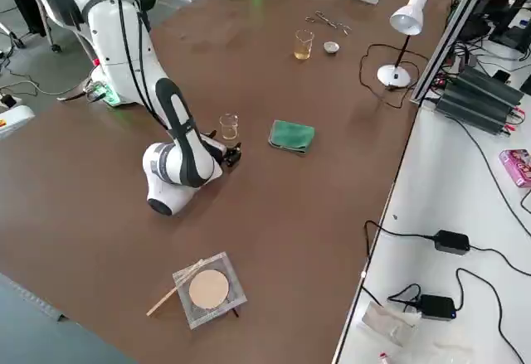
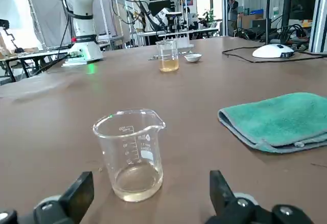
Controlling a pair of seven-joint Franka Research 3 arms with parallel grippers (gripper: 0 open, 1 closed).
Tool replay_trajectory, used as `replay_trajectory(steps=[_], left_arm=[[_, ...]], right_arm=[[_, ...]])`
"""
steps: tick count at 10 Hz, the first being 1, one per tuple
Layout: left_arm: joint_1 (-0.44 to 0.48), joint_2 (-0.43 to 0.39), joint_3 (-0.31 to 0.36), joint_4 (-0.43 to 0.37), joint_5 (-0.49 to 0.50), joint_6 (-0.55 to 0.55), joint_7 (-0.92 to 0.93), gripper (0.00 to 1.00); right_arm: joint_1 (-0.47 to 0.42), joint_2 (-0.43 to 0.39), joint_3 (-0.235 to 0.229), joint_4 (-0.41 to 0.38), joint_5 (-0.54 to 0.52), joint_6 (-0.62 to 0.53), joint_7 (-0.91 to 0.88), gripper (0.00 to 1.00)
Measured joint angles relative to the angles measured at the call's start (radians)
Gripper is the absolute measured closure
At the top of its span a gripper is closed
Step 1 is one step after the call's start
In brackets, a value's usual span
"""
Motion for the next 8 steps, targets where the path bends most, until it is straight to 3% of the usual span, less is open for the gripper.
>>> replay_trajectory(steps=[4, 8], left_arm=[[0.007, 0.0, 0.0, 0.003, 0.0, 0.0, 0.0, 0.49], [0.006, 0.0, 0.0, 0.004, 0.0, 0.0, 0.0, 0.52]], right_arm=[[0.0, 0.0, 0.0, -0.052, 0.0, -0.004, -0.004, 0.0], [0.006, 0.0, 0.005, -0.082, -0.001, -0.004, -0.019, 0.0]])
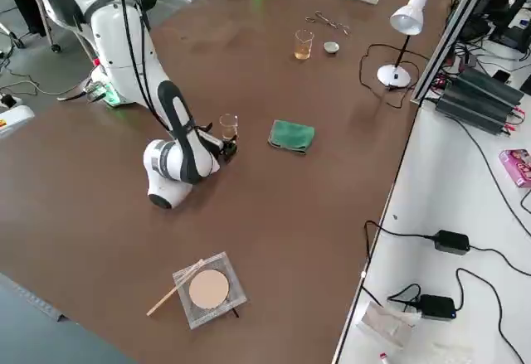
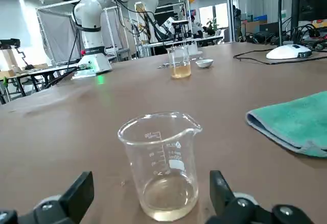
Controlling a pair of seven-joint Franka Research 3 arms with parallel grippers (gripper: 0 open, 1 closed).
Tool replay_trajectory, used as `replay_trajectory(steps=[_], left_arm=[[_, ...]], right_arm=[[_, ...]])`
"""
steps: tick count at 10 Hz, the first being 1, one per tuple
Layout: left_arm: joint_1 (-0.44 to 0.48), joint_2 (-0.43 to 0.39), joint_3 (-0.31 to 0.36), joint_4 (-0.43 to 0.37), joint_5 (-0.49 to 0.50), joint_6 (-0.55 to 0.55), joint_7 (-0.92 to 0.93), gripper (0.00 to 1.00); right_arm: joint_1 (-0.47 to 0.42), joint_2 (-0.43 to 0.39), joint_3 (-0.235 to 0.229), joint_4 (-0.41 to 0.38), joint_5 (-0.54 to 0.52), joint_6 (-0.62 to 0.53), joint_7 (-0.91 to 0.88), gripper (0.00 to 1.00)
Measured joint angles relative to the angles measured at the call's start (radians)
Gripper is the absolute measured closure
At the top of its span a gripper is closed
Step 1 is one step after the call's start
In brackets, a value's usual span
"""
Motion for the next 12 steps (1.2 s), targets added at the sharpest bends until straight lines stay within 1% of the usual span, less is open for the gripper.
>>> replay_trajectory(steps=[3, 6, 7, 8, 9, 12], left_arm=[[-0.002, 0.0, -0.001, 0.0, 0.0, 0.0, 0.0, 0.58], [-0.002, 0.0, -0.003, 0.0, 0.0, 0.0, 0.0, 0.7], [-0.001, 0.0, -0.003, 0.0, 0.0, 0.0, 0.0, 0.71], [-0.001, 0.0, -0.004, 0.001, -0.008, 0.0, 0.003, 0.76], [-0.001, -0.001, -0.005, 0.002, -0.016, 0.0, 0.004, 0.79], [-0.001, -0.001, -0.005, 0.001, -0.016, 0.0, 0.004, 0.79]], right_arm=[[0.007, 0.0, 0.007, -0.004, 0.0, 0.0, -0.014, 0.0], [0.026, -0.005, 0.01, -0.003, 0.0, 0.0, -0.032, 0.0], [0.027, -0.006, 0.011, -0.003, 0.0, 0.002, -0.039, 0.0], [0.029, -0.007, 0.012, -0.002, 0.0, 0.006, -0.05, 0.0], [0.034, -0.007, 0.013, 0.0, 0.0, 0.011, -0.053, 0.0], [0.051, -0.007, 0.015, 0.001, 0.0, 0.021, -0.065, 0.0]])
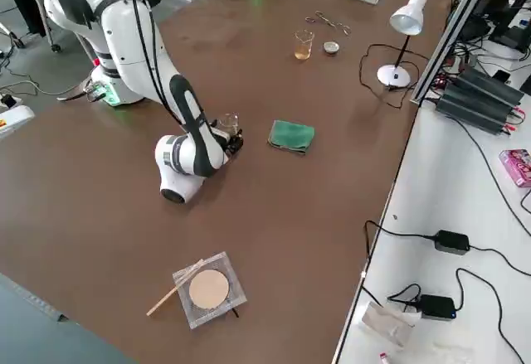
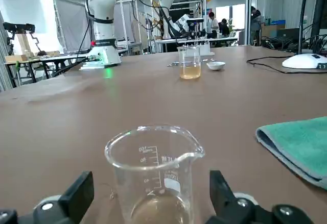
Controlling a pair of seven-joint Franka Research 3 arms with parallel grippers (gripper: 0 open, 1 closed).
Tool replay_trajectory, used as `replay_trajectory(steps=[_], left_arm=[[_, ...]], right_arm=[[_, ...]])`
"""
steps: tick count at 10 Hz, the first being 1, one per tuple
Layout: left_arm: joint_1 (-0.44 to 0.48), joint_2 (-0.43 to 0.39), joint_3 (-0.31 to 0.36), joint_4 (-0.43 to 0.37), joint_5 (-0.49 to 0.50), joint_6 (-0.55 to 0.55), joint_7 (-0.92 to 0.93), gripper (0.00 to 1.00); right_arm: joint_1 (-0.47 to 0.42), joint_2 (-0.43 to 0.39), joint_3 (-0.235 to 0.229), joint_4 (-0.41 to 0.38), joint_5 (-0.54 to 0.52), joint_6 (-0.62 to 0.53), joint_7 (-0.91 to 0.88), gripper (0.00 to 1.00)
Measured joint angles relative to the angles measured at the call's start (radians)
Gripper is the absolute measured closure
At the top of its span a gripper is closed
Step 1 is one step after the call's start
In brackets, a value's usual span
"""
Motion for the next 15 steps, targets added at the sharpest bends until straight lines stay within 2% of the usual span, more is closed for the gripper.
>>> replay_trajectory(steps=[15], left_arm=[[-0.005, -0.054, -0.009, -0.003, 0.018, -0.017, -0.008, 0.79]], right_arm=[[0.043, 0.001, 0.01, -0.001, 0.027, 0.051, -0.019, 0.0]])
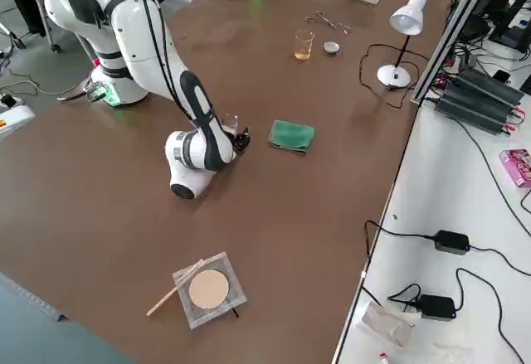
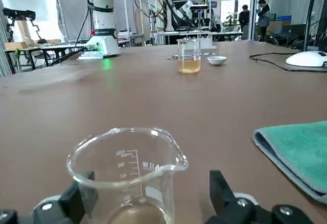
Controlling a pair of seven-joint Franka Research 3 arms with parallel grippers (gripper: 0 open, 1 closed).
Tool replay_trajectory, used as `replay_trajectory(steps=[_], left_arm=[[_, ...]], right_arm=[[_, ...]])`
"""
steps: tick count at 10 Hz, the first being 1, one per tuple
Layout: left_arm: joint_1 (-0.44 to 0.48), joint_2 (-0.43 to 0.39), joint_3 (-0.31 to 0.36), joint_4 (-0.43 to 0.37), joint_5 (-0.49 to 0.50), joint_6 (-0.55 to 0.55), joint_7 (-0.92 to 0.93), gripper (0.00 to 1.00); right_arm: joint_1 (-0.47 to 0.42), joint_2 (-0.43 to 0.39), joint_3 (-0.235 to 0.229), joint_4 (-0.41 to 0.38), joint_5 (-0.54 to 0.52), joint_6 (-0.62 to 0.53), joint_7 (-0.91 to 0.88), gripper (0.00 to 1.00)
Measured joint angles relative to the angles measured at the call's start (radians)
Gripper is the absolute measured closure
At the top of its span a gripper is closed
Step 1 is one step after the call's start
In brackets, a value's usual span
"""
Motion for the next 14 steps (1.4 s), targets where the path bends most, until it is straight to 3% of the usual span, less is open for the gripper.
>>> replay_trajectory(steps=[7, 14], left_arm=[[0.001, -0.025, -0.005, 0.0, 0.014, -0.009, 0.0, 0.79], [0.012, -0.027, -0.019, 0.001, 0.001, -0.029, -0.026, 0.79]], right_arm=[[0.001, 0.014, 0.0, -0.001, 0.004, 0.008, -0.004, 0.03], [0.001, 0.016, 0.0, 0.0, 0.005, 0.008, -0.005, 0.3]])
